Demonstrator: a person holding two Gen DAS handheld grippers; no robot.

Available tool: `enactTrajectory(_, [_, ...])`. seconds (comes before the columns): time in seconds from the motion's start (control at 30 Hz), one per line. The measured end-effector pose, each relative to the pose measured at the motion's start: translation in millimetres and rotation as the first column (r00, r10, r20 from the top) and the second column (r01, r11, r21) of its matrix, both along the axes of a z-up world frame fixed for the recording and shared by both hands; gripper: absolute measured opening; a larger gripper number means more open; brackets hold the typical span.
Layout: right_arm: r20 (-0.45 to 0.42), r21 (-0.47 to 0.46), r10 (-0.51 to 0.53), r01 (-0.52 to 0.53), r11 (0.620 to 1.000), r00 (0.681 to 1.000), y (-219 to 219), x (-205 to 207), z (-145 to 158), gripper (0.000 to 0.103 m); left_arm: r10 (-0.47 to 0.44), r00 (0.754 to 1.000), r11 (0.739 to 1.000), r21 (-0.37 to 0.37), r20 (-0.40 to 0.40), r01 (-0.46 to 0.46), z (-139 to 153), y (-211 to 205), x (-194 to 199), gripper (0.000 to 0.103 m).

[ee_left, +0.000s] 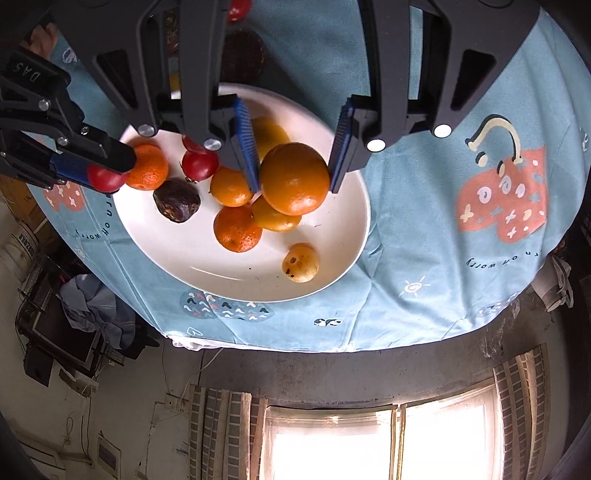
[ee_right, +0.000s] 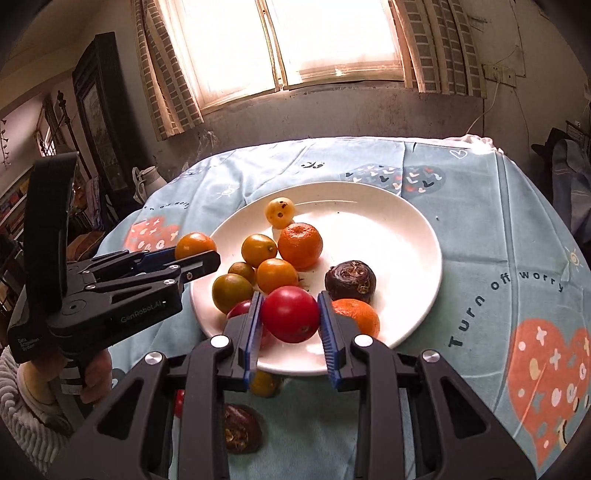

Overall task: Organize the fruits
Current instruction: 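Lower both held fruits onto the white plate and open both grippers, then move both open grippers back toward the remaining fruits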

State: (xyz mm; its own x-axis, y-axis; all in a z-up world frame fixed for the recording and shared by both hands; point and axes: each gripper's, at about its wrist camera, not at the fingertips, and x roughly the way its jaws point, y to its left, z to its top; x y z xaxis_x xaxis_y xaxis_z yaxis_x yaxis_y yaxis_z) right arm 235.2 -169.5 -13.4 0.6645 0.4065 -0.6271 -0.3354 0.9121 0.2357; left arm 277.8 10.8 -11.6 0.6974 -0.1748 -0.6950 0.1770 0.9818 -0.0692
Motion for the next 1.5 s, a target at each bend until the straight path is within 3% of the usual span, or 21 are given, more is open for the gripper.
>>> enactTrajectory(0.13, [-0.009, -0.011, -0.011, 0.011, 1.0, 1.0, 0, 9, -10, 0.036, 0.013, 1.0, 1.0, -0.019, -0.01, -0.013, -12, 5, 7, 0.039])
enactTrajectory(0.2, [0.013, -0.004, -0.035, 0.035, 0.999, 0.999, -5, 5, -6, 0.06, 0.023, 1.0, 1.0, -0.021, -0.006, -0.023, -11, 9, 5, 0.049])
enactTrajectory(0.33, [0.047, 0.031, -0.037, 0.036, 0.999, 0.998, -15, -9, 6, 0.06, 0.029, 0.999, 0.999, -0.036, 0.034, -0.028, 0, 15, -13, 0.05])
enactTrajectory(0.47, [0.052, 0.053, -0.041, 0.038, 0.998, 0.998, -22, -33, 10, 0.06, 0.039, 0.995, 0.999, 0.013, 0.087, -0.041, 7, 14, -47, 0.052])
enactTrajectory(0.87, [0.037, 0.056, -0.021, 0.019, 0.998, 0.999, -18, -89, -6, 0.061, 0.138, 0.98, 0.984, 0.095, 0.141, -0.152, 1, 20, -135, 0.056])
enactTrajectory(0.93, [0.038, 0.048, -0.02, 0.018, 0.999, 0.999, -16, -93, -8, 0.061, 0.135, 0.98, 0.984, 0.098, 0.149, -0.151, 2, 19, -141, 0.058])
enactTrajectory(1.03, [0.035, 0.041, -0.012, 0.011, 0.999, 0.999, -14, -94, -10, 0.061, 0.141, 0.973, 0.979, 0.124, 0.183, -0.165, 3, 17, -148, 0.069])
enactTrajectory(1.5, [-0.015, -0.024, 0.043, -0.043, 0.999, 0.999, 6, -91, -28, 0.061, 0.143, 0.97, 0.974, 0.145, 0.197, -0.173, 6, 20, -149, 0.073])
